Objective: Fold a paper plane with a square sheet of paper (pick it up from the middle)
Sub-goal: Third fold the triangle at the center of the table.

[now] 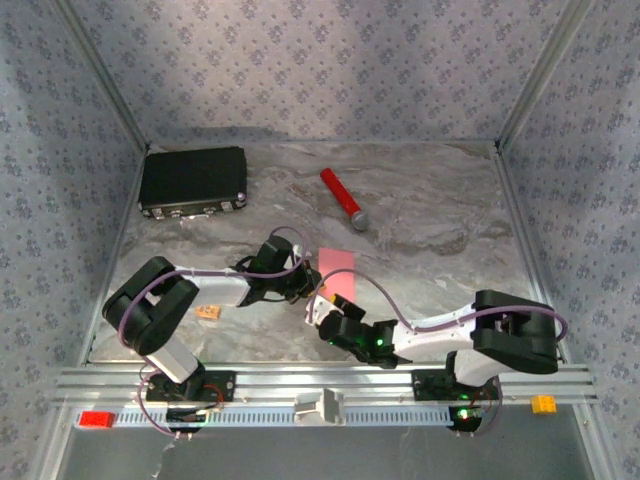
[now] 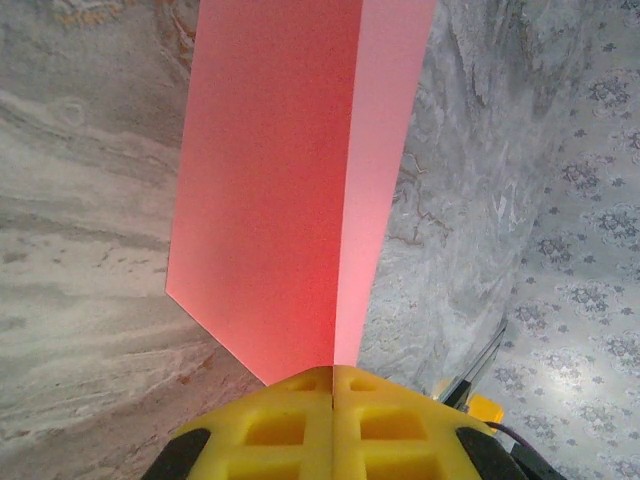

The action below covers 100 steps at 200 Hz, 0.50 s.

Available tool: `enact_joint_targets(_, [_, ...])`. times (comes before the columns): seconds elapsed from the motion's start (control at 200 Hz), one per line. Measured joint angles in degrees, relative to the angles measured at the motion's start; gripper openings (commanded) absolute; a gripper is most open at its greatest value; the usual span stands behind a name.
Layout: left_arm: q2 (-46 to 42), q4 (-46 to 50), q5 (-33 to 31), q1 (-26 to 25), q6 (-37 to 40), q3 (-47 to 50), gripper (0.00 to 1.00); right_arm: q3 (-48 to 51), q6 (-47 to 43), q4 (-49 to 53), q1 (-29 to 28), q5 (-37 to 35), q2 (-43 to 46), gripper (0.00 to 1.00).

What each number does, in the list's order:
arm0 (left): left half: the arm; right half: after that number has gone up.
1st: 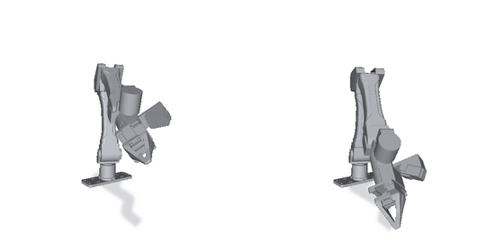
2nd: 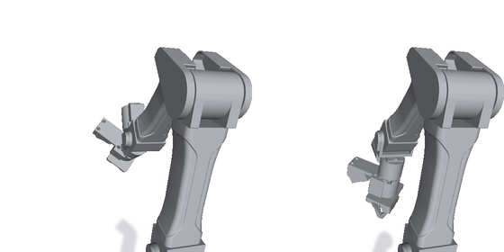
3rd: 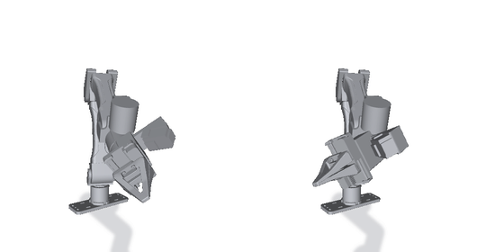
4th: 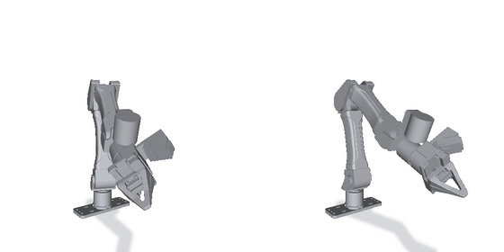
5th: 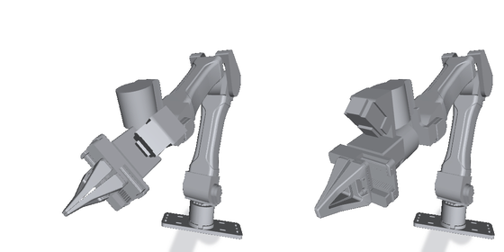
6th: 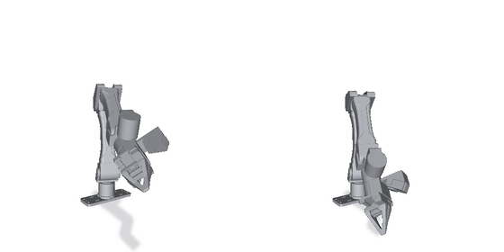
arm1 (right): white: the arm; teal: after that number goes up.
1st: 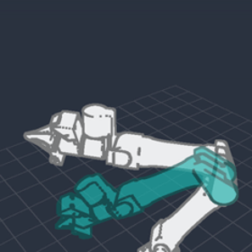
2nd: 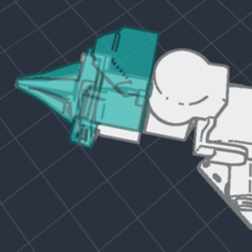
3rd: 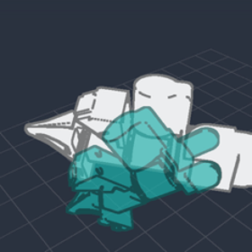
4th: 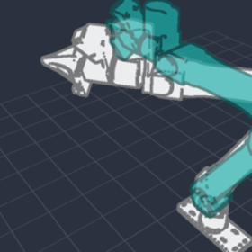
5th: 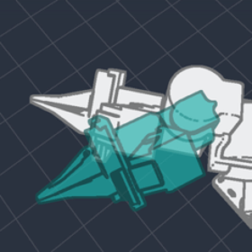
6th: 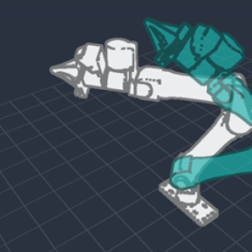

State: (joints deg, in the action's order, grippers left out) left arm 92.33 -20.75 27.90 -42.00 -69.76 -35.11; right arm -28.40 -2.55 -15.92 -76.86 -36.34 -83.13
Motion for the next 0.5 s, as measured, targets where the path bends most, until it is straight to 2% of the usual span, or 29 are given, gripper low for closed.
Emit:
enact_joint_targets(0.185, [0.00, 0.00, -0.02, 0.00, 0.00, 0.00, 0.05, 0.02, 0.50, -0.04, -0.17, 0.13, 1.31, 0.30])
enact_joint_targets(0.5, [0.00, 0.00, -0.02, 0.00, 0.00, 0.00, 0.05, 0.02, 0.59, 0.90, -0.17, 0.09, 1.62, 0.28])
